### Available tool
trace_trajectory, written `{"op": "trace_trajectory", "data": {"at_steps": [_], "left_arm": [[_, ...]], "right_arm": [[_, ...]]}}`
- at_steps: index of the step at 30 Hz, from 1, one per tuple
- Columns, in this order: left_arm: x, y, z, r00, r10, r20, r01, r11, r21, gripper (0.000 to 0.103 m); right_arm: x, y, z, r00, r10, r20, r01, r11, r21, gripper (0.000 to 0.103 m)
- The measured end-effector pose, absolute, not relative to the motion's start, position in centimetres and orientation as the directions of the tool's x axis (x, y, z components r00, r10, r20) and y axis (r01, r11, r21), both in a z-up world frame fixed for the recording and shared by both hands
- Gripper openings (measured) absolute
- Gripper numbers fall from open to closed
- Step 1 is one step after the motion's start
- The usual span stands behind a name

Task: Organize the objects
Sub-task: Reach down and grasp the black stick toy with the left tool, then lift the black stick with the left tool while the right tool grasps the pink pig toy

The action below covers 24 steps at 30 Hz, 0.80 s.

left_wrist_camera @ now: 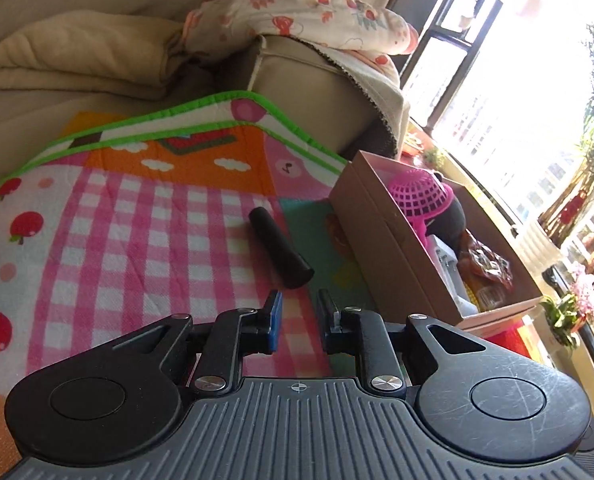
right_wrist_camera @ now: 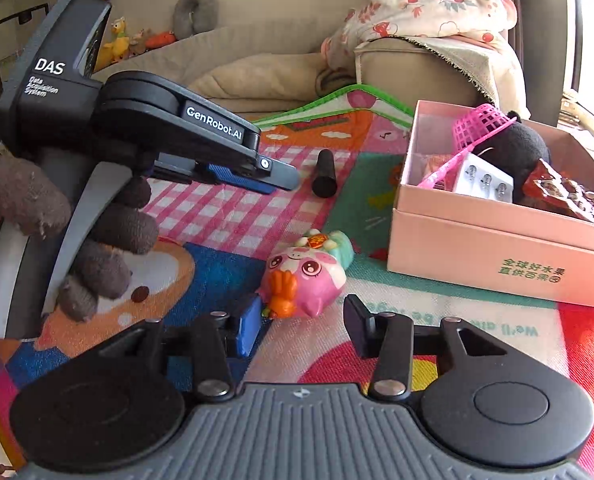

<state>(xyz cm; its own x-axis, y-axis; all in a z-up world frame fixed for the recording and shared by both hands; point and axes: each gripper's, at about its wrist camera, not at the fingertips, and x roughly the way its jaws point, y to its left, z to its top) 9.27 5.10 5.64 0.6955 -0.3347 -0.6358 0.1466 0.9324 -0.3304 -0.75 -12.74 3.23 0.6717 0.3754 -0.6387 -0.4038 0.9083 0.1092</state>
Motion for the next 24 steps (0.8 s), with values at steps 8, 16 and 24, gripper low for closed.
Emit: {"op": "trace_trajectory", "data": {"at_steps": [8, 16, 24], "left_arm": [[14.6, 4.5, 5.6, 0.723, -0.251, -0.644, -0.022, 0.923, -0.385, 0.02], [17.9, 2.6, 3.2, 0.641, -0.206, -0.739, -0.122, 0.924, -0.363, 0.036], [18.4, -0.6, 3.1, 0.66, -0.113, -0.743, -0.03, 0.984, -0.176, 0.038]], "right_arm": [[-2.9, -16.3, 2.4, 0.715, 0.303, -0.63, -0.32, 0.943, 0.09, 0.052], [-3.7, -15.8, 2.7, 0.754, 0.305, -0.582, -0.339, 0.939, 0.053, 0.09], [-3.8, -15.8, 2.8, 0.756, 0.308, -0.578, -0.337, 0.94, 0.061, 0.098]]}}
